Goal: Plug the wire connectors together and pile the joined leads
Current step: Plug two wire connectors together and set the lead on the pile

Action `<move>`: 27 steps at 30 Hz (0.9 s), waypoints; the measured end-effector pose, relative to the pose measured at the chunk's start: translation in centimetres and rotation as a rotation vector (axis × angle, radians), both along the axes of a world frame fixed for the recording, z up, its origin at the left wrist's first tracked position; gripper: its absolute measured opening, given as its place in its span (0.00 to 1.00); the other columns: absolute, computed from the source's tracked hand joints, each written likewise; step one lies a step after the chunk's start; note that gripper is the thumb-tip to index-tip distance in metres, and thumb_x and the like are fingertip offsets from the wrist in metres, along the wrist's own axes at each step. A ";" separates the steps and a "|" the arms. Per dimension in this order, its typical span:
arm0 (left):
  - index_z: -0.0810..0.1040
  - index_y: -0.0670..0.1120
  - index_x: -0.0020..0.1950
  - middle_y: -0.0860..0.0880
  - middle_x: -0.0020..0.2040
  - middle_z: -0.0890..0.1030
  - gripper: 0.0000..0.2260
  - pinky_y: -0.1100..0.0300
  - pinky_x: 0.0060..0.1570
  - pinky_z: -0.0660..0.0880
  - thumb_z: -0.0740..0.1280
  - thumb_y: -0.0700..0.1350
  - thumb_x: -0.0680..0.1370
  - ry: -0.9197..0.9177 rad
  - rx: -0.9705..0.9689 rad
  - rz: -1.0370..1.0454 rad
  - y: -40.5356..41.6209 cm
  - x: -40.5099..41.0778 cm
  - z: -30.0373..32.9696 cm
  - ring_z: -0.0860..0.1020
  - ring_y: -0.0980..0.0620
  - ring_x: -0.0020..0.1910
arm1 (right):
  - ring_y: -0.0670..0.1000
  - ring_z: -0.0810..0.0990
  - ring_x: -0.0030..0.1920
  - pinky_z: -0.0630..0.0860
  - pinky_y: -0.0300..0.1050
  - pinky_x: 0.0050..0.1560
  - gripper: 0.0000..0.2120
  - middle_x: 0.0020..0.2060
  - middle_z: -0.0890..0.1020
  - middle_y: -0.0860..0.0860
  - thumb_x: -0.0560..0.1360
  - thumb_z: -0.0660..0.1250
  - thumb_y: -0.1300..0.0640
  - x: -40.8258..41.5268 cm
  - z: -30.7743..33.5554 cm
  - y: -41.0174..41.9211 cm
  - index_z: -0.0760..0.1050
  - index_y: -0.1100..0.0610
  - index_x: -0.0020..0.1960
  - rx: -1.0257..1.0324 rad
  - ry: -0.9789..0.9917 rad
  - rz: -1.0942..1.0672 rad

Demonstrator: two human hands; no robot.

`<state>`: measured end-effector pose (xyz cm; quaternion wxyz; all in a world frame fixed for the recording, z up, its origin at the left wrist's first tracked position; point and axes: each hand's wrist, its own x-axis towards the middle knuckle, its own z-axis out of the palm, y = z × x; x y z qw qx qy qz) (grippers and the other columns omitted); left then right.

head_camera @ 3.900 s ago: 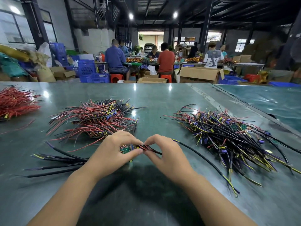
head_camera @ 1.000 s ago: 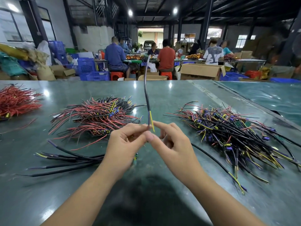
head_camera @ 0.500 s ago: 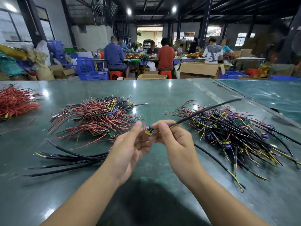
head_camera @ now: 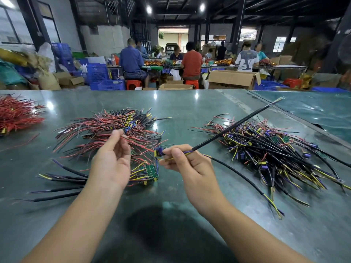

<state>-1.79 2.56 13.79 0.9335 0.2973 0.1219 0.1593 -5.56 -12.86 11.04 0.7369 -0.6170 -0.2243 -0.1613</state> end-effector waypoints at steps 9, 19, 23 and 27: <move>0.75 0.45 0.41 0.54 0.33 0.76 0.08 0.75 0.33 0.71 0.63 0.40 0.80 -0.016 -0.109 0.256 6.6 1.7 -0.4 0.75 0.62 0.27 | 0.49 0.84 0.37 0.79 0.37 0.40 0.11 0.36 0.83 0.47 0.76 0.62 0.52 0.9 0.6 -2.5 0.80 0.53 0.40 0.246 0.121 -0.103; 0.78 0.43 0.43 0.53 0.30 0.80 0.05 0.72 0.31 0.73 0.66 0.42 0.78 -0.023 0.035 0.054 2.5 1.4 -1.4 0.77 0.61 0.29 | 0.42 0.71 0.32 0.68 0.35 0.37 0.12 0.35 0.81 0.45 0.80 0.60 0.59 3.1 -0.1 -4.5 0.81 0.53 0.43 0.317 0.179 -0.279; 0.78 0.43 0.43 0.53 0.29 0.79 0.06 0.72 0.31 0.73 0.65 0.41 0.79 -0.034 0.052 0.022 2.1 1.3 -1.6 0.76 0.61 0.29 | 0.41 0.77 0.36 0.75 0.32 0.41 0.12 0.35 0.83 0.45 0.80 0.60 0.60 4.3 1.1 -6.2 0.80 0.55 0.44 0.387 0.148 -0.293; 0.78 0.43 0.43 0.53 0.30 0.79 0.06 0.71 0.31 0.73 0.65 0.41 0.78 -0.020 0.052 0.008 1.9 1.2 -1.8 0.76 0.61 0.29 | 0.46 0.80 0.46 0.76 0.37 0.57 0.05 0.39 0.81 0.49 0.79 0.63 0.58 5.5 2.3 -8.9 0.76 0.58 0.47 0.569 0.363 -0.304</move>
